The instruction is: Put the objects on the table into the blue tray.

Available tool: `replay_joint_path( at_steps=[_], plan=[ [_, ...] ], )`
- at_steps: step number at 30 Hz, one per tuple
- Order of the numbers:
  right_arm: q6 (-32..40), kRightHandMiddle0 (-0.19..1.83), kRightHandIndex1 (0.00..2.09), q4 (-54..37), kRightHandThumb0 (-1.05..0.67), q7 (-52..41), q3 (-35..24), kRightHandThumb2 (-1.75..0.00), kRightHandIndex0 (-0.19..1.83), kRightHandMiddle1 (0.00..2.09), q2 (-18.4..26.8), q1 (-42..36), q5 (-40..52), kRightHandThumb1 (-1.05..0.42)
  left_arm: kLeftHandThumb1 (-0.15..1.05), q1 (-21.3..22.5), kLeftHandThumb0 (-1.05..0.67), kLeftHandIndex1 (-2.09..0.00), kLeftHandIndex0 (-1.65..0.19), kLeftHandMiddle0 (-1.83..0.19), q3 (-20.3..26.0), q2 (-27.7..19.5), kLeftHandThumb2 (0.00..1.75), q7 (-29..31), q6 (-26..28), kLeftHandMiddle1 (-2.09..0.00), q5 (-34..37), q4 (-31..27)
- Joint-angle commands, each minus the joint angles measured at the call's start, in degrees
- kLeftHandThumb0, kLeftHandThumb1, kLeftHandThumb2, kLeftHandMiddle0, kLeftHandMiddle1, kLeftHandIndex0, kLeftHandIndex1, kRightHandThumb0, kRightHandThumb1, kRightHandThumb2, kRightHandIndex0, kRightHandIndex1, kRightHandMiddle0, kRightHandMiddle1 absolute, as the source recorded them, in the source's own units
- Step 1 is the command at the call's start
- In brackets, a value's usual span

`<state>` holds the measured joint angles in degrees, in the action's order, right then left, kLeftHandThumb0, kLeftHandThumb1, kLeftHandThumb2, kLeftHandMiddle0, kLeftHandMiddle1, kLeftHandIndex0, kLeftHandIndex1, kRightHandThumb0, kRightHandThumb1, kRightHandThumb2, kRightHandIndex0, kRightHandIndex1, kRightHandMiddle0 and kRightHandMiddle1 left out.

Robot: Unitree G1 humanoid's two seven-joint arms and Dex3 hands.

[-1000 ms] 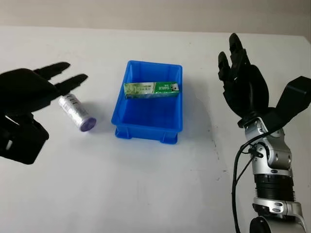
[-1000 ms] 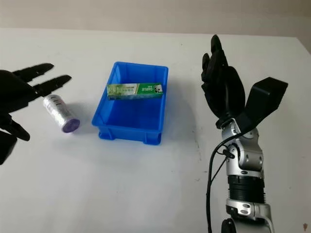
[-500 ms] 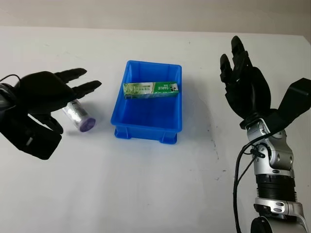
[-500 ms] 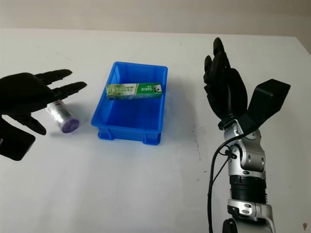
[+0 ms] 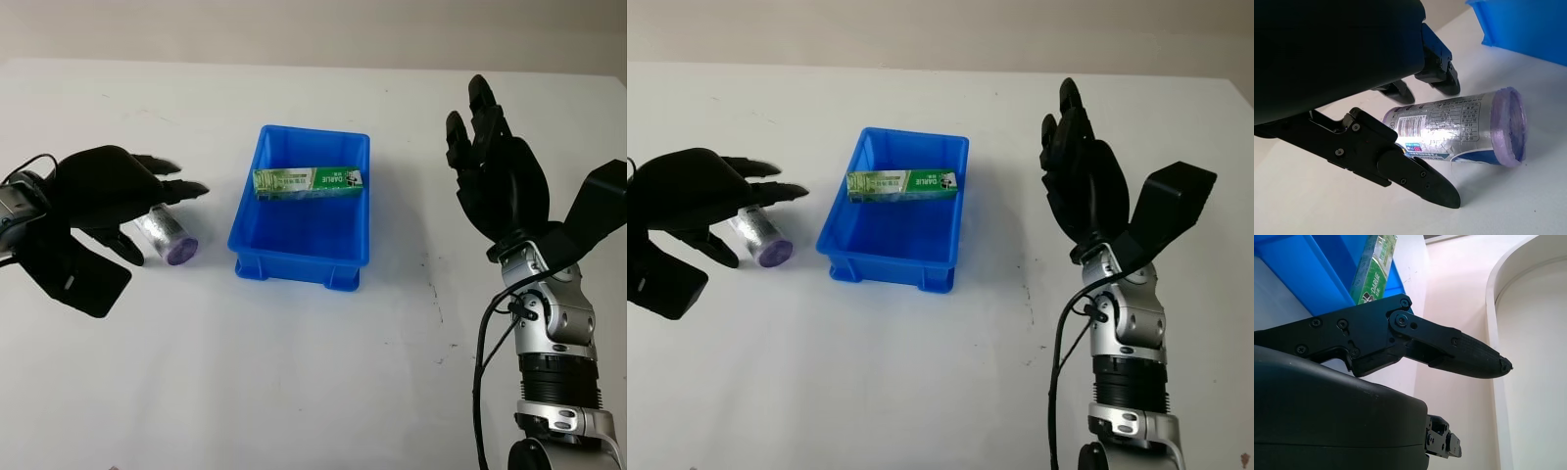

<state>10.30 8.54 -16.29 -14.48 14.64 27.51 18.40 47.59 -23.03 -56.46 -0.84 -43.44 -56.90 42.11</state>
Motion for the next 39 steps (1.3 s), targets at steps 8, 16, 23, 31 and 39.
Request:
replay_joint_path(
  at_steps=[8, 16, 23, 31, 39],
  plan=[
    [1.19, -0.19, 0.0, -2.34, -0.8, 0.98, -0.63, -0.73, -0.19, 0.0, 1.06, -0.4, 0.21, -1.05, 1.03, -4.34, -0.55, -2.06, -0.13, -0.34, -3.58, -0.88, 0.13, -0.12, 1.4, -2.09, -3.42, -5.14],
    [1.48, -0.19, 0.0, -2.42, -0.79, 0.84, -0.63, -0.73, -0.19, 0.0, 1.11, -0.23, 0.35, -1.05, 1.05, -9.08, -0.5, -2.09, -0.38, -0.73, -2.05, -2.07, 0.38, 1.48, 4.16, -2.09, -1.92, -9.82],
    [1.59, -0.19, 0.0, -2.39, -0.79, 0.83, -0.59, -0.72, -0.19, 0.0, 1.13, -0.19, 0.41, -1.05, 1.05, -11.06, -0.49, -2.09, -0.4, -0.89, -0.58, -0.83, 0.47, 0.87, 5.74, -2.09, 0.16, -9.2],
    [1.06, -0.19, 0.0, -1.93, -0.79, 0.37, -0.57, -0.71, -0.19, 0.0, 0.95, -0.36, 0.45, -1.05, 1.05, -11.6, -0.42, -2.09, -0.24, -0.6, 8.68, 0.86, 0.44, 3.21, 17.16, -2.09, 11.02, -12.19],
    [0.76, -0.19, 0.0, -1.53, -0.79, -0.34, -0.25, -0.7, -0.19, 0.0, 0.43, -0.72, 0.55, -1.05, 1.05, -10.3, -0.4, -2.09, -0.17, -0.52, 18.16, 3.29, 0.46, 3.74, 21.92, -2.09, 24.3, -16.66]
  ],
)
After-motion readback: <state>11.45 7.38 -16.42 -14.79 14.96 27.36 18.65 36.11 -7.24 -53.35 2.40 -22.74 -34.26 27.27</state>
